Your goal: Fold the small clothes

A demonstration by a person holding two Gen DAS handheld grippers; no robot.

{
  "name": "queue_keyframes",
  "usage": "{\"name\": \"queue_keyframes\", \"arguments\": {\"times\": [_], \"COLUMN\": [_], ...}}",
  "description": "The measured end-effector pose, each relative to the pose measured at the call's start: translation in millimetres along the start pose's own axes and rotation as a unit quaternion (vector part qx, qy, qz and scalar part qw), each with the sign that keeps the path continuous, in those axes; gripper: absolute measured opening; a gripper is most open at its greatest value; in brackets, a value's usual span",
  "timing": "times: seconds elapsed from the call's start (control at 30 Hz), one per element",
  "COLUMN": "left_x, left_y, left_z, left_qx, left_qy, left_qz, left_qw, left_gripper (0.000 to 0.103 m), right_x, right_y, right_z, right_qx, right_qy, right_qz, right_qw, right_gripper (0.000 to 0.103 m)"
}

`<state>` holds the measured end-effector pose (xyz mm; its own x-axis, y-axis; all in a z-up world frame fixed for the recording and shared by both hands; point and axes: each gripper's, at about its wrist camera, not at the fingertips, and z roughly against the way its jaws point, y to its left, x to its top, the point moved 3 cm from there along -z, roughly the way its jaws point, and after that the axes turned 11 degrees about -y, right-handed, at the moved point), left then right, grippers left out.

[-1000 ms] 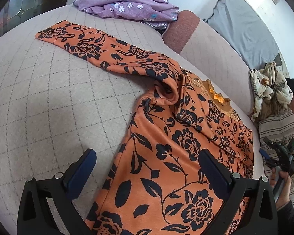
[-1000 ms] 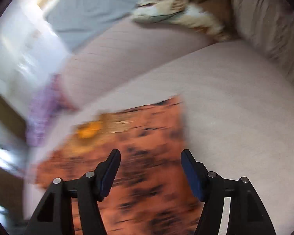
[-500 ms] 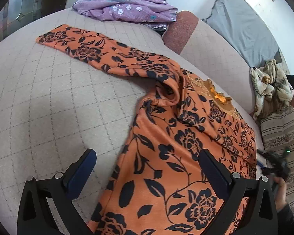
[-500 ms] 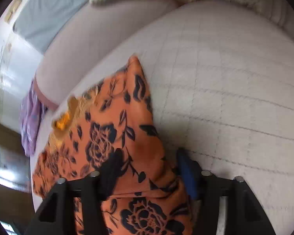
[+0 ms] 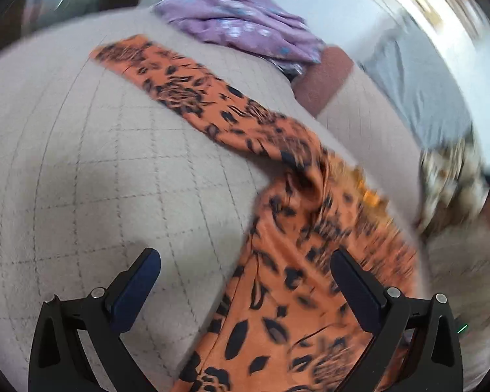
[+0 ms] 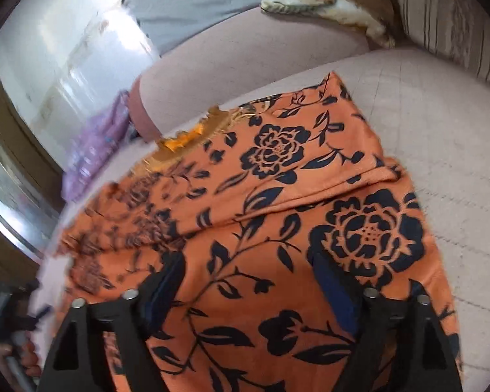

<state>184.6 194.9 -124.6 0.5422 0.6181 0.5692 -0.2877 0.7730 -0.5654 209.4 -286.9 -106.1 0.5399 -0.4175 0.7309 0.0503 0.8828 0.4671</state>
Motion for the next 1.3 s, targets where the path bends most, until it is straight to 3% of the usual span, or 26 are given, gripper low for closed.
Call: {"name": "queue_keyframes", "arguments": {"times": [0.13,0.2,0.33,0.47,0.6,0.8,0.83,0.87,0.93,1.0,1.1,1.17,1.23,1.3], "left_x": [64,106,164,185,205,217,217,217,214,213,216,223,231,240], "left_y": [25,45,96,127,139,143,142,141,137,132,126,113,87,45], "left_z": [-2,-12,-48,-70,-73,-87,-89,-90,-99,-101,-103,-97,-78,-51], "left_qx": [0.002,0.047,0.124,0.133,0.153,0.171,0.180,0.194,0.242,0.259,0.261,0.263,0.244,0.204], "left_qy": [-0.040,-0.066,-0.056,-0.046,-0.075,-0.062,-0.064,-0.063,-0.045,-0.042,-0.031,-0.042,-0.072,-0.110], "left_qz": [0.064,0.063,0.086,0.127,0.106,0.063,0.058,0.047,0.004,-0.033,-0.061,-0.077,-0.093,-0.116], "left_qw": [0.9971,0.9947,0.9869,0.9819,0.9796,0.9814,0.9799,0.9779,0.9693,0.9645,0.9628,0.9608,0.9625,0.9658], "left_gripper": [0.103,0.103,0.102,0.100,0.100,0.100,0.090,0.064,0.022,0.022,0.008,0.005,0.005,0.005], "right_x": [-2,-2,-3,-2,-3,-3,-3,-3,-3,-2,-2,-2,-2,-2], "right_y": [-2,-2,-4,-5,-5,-4,-5,-5,-6,-6,-7,-7,-7,-6], "right_z": [-5,-5,-9,-7,-9,-12,-11,-11,-10,-9,-7,-8,-8,-8], "right_qx": [0.010,0.013,0.025,0.027,0.028,0.028,0.028,0.028,0.028,0.027,0.027,0.027,0.027,0.028], "right_qy": [-0.004,-0.007,-0.011,-0.013,-0.013,-0.014,-0.013,-0.013,-0.013,-0.013,-0.013,-0.012,-0.013,-0.013], "right_qz": [-0.007,-0.007,-0.020,-0.020,-0.020,-0.019,-0.018,-0.018,-0.018,-0.017,-0.017,-0.017,-0.017,-0.017], "right_qw": [1.000,1.000,0.999,0.999,0.999,0.999,0.999,0.999,0.999,0.999,0.999,0.999,0.999,0.999], "right_gripper": [0.087,0.087,0.088,0.088,0.088,0.088,0.089,0.089,0.089,0.089,0.089,0.089,0.089,0.089]}}
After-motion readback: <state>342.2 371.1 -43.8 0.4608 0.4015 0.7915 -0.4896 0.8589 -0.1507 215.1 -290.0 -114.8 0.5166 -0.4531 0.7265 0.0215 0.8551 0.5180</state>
